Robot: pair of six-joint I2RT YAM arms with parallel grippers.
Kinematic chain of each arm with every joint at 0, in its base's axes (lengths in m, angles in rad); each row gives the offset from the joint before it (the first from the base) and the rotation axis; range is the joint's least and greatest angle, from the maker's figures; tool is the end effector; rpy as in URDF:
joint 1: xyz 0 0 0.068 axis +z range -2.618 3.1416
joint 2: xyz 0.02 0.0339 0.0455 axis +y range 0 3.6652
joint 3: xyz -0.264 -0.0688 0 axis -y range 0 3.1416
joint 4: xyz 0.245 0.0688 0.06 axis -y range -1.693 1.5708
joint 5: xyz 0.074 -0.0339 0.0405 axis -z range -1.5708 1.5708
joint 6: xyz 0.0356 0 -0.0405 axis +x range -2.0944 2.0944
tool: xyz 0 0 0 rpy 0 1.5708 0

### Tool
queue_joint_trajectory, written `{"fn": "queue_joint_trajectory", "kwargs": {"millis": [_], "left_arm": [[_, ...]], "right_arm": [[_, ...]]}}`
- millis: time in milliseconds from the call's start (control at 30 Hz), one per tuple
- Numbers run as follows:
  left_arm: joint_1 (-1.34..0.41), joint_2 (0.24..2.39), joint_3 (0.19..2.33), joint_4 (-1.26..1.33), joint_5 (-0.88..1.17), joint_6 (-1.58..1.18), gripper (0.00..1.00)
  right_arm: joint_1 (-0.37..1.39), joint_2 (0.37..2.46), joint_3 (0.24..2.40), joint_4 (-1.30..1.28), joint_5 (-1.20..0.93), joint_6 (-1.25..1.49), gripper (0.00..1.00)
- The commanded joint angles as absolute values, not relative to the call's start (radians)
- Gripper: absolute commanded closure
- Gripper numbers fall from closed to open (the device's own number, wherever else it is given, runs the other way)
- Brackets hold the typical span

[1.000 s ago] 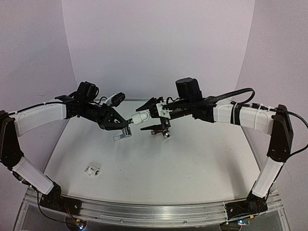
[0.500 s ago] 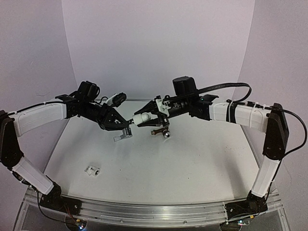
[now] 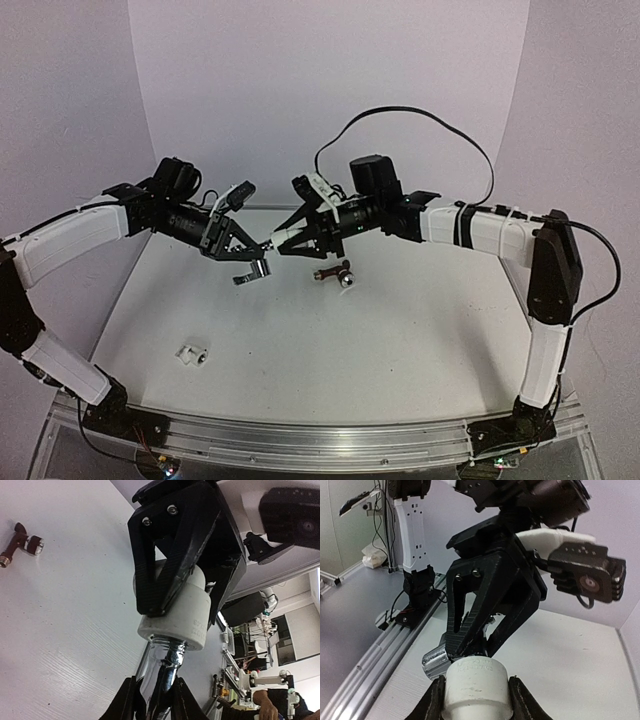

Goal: Install the water faucets

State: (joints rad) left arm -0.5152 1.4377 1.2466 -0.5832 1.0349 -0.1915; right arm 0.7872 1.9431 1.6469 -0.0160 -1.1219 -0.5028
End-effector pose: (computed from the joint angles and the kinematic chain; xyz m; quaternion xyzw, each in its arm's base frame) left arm 0.2484 -0.1758 0.3231 0.3184 0.7597 -0.5444 0.1584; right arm 0.2970 0.3435 0.3178 -0.6618 0.3588 0.4964 0.4324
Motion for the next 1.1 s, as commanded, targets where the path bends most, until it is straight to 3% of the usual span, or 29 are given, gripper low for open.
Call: {"fn": "queue_joint_trajectory", "kwargs": {"millis": [0, 200, 633, 867, 933, 1067], "left_arm": [[-0.539, 1.399, 1.340, -0.488, 0.865, -0.099, 1.00], [-0.581, 1.344, 1.326, -0.442, 0.681, -0.016, 1.00], [-0.738, 1.248, 1.168, -0.303, 0.041, 0.393, 1.00], [-0.742, 1.248, 1.098, -0.240, 0.001, 0.471, 1.00], [-0.742, 1.246, 1.096, -0.242, 0.065, 0.437, 1.00], [-0.735, 1.229, 1.080, -0.266, 0.190, 0.343, 1.00]], "right_arm": [[0.853, 2.001, 1.720, 0.030, -1.191, -0.138, 1.00], [0.867, 2.051, 1.760, 0.126, -1.225, 0.196, 1.00], [0.876, 2.143, 1.782, 0.353, -1.226, 1.046, 1.00], [0.849, 2.105, 1.695, 0.452, -1.116, 1.271, 0.99], [0.836, 2.093, 1.673, 0.463, -1.095, 1.283, 0.89], [0.797, 2.047, 1.628, 0.468, -1.071, 1.187, 0.51]]}}
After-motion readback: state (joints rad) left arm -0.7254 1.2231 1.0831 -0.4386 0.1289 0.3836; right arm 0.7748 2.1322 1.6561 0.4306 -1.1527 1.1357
